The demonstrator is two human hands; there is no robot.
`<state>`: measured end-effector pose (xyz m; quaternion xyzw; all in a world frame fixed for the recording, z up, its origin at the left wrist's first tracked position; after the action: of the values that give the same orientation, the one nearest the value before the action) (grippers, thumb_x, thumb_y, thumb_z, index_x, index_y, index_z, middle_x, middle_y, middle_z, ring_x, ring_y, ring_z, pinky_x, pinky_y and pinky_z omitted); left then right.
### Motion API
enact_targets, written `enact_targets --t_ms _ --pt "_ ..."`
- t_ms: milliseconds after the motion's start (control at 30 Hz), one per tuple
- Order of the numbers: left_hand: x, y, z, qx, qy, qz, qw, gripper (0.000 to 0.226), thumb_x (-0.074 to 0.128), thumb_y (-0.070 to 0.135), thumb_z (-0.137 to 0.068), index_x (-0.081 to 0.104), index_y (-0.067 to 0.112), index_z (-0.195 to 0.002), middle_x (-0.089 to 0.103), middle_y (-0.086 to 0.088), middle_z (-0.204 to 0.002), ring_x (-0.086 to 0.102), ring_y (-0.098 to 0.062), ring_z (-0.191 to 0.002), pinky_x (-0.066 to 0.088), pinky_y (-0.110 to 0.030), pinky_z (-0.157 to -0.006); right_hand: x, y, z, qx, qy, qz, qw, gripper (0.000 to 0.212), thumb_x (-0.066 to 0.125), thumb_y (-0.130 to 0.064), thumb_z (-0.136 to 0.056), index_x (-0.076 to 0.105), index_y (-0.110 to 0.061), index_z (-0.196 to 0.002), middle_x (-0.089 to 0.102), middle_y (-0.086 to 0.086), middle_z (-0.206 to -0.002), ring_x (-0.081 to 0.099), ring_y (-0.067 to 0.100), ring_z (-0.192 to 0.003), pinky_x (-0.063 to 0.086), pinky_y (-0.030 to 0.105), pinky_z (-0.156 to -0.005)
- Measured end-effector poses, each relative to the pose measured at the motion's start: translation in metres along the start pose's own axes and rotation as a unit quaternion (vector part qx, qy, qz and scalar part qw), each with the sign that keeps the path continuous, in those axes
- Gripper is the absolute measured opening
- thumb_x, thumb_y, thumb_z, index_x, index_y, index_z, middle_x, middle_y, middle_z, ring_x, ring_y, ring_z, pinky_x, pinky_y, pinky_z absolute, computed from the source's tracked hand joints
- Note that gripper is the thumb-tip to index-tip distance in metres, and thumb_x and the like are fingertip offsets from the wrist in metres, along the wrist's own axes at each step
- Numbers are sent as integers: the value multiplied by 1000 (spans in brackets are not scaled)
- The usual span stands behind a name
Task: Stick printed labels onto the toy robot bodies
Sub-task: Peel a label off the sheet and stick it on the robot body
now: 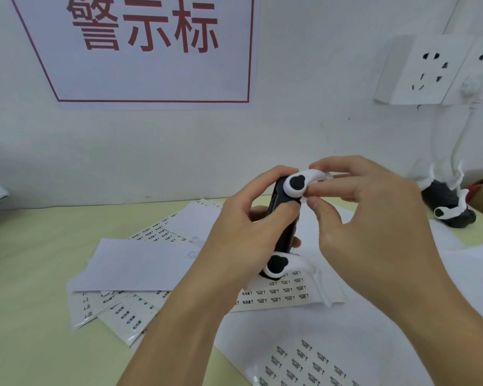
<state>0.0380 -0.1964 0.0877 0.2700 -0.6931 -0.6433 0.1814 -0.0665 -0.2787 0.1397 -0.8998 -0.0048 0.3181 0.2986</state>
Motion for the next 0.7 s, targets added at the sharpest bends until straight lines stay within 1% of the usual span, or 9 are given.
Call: enact_targets --t_ms 100,200,267,333,400,500,567,633,700 --pt "0 3 1 10 -1 -6 1000 28 56 24 -97 67 45 -112 67 -16 -97 73 -28 -81 61 -50 -86 2 0 1 1 -9 -13 1000 39 72 -5 -84 68 -44 -82 63 -22 -107 58 -5 -91 42 2 -82" --pt "-1 3 1 1 -8 25 1000 30 59 24 -92 68 43 -113 66 -19 -101 71 -29 -78 60 -53 -87 2 1 1 4 -13 -34 999 39 73 -7 -84 69 -45 -79 62 -25 -108 57 -11 -95 44 5 -83" --pt "0 1 1 -16 -15 57 998 35 60 28 -84 69 44 -113 69 -19 -106 70 -26 -78 59 -51 -88 2 1 0 7 -15 -50 999 46 73 -7 -84 66 -51 -76 62 -27 -108 57 -10 -99 45 6 -86" --pt "0 -1 1 -27 -14 83 996 37 59 30 -80 70 44 -112 69 -19 -109 70 -27 -77 57 -53 -89 3 1 -1 10 -20 -58 998 48 73 -8 -85 64 -54 -76 60 -30 -108 57 -10 -99 45 6 -86" --pt "0 -2 1 -29 -8 87 996 37 59 31 -79 71 45 -111 69 -20 -110 70 -27 -76 58 -56 -90 3 2 -1 15 -26 -63 998 45 73 -9 -85 66 -52 -77 60 -32 -108 58 -10 -97 46 7 -84" --pt "-1 -2 1 -27 3 76 997 38 58 31 -79 70 47 -111 68 -20 -110 70 -25 -74 58 -57 -88 4 3 0 21 -31 -73 997 41 74 -10 -85 69 -50 -77 62 -29 -109 61 -4 -98 50 12 -80" --pt "-1 -2 0 -22 0 77 997 36 59 32 -81 70 47 -112 69 -18 -109 70 -25 -74 58 -56 -89 5 4 0 24 -35 -80 996 35 74 -11 -85 73 -45 -80 63 -25 -111 62 0 -99 51 15 -80" --pt "0 -3 0 -19 -10 80 997 36 59 33 -82 69 47 -113 71 -14 -108 70 -25 -75 57 -50 -88 4 4 0 27 -41 -87 995 28 76 -15 -83 76 -43 -83 63 -24 -114 61 0 -101 51 12 -79" --pt "1 -4 0 -17 -20 83 996 40 60 30 -80 68 49 -114 73 -10 -107 71 -27 -79 56 -46 -87 3 4 -1 30 -47 -95 994 27 79 -20 -81 74 -46 -83 62 -24 -115 61 -2 -102 50 9 -80"
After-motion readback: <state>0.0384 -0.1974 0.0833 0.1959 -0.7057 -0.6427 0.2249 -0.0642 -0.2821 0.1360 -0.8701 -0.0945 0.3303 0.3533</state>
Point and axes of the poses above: each hand's wrist, its own z-axis away from the middle knuckle, its own x-axis out of the palm, y = z × x, the point moved 7 cm from there along -z, towards the middle knuckle
